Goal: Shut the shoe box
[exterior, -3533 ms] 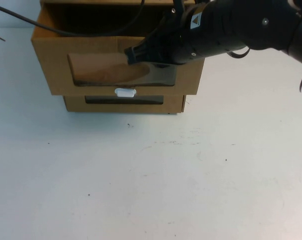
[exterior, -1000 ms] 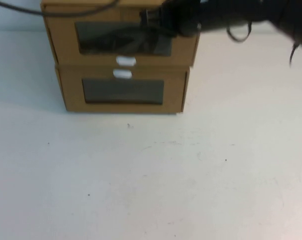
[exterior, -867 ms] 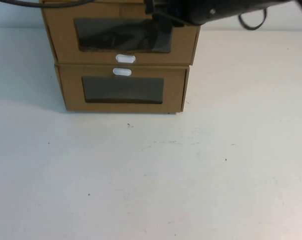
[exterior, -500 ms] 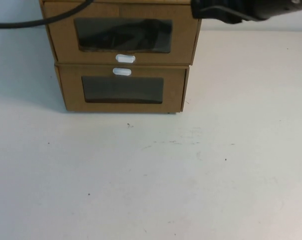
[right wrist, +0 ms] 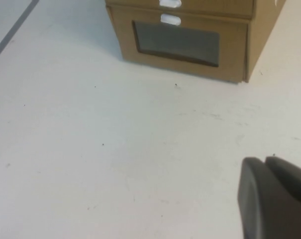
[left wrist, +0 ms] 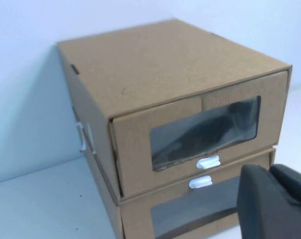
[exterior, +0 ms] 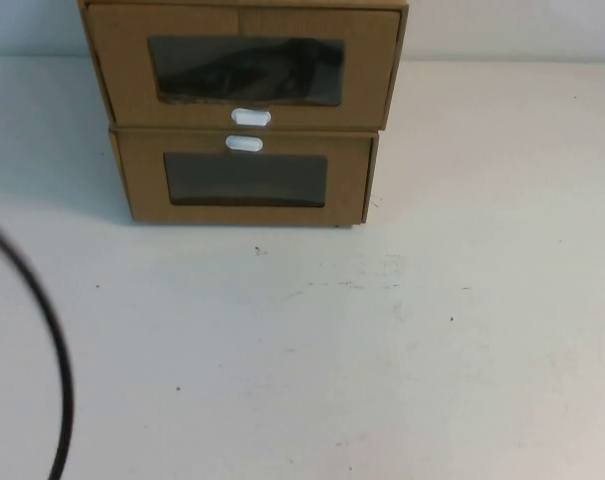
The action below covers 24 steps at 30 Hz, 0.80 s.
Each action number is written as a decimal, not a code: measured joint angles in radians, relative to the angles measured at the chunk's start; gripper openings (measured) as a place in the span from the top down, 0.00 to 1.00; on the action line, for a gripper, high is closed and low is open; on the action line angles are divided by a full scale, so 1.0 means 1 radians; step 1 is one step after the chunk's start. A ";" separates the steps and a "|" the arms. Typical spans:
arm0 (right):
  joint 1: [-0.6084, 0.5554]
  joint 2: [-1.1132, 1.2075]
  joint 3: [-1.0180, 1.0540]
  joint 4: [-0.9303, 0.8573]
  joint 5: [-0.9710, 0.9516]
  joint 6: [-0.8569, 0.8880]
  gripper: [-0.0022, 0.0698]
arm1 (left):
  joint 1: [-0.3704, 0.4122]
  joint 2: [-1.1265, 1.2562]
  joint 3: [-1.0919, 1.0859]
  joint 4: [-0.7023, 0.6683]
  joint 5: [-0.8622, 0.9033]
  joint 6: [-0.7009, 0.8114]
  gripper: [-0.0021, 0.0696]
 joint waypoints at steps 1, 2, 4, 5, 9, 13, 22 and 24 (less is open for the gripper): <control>0.000 -0.061 0.044 -0.008 -0.001 0.013 0.99 | 0.000 -0.067 0.082 -0.018 -0.050 0.000 0.97; 0.000 -0.121 0.085 -0.017 -0.003 0.026 0.99 | 0.000 -0.135 0.160 -0.033 -0.099 0.000 0.97; 0.000 -0.228 0.157 -0.042 -0.018 0.046 0.99 | 0.000 -0.264 0.287 -0.049 -0.190 0.000 0.97; 0.000 -0.284 0.197 -0.055 -0.035 0.051 0.99 | 0.000 -0.324 0.351 -0.054 -0.228 0.000 0.97; 0.000 -0.446 0.338 -0.086 -0.141 0.060 0.99 | 0.000 -0.506 0.547 -0.068 -0.325 0.002 0.97; 0.000 -0.519 0.481 -0.087 -0.306 0.060 0.99 | 0.000 -0.609 0.670 -0.072 -0.388 0.004 0.97; 0.000 -0.524 0.790 -0.087 -0.676 0.061 0.99 | 0.000 -0.636 0.919 -0.078 -0.534 0.004 0.97; 0.000 -0.524 0.840 -0.087 -0.721 0.061 0.99 | 0.000 -0.634 0.937 -0.080 -0.530 0.004 0.97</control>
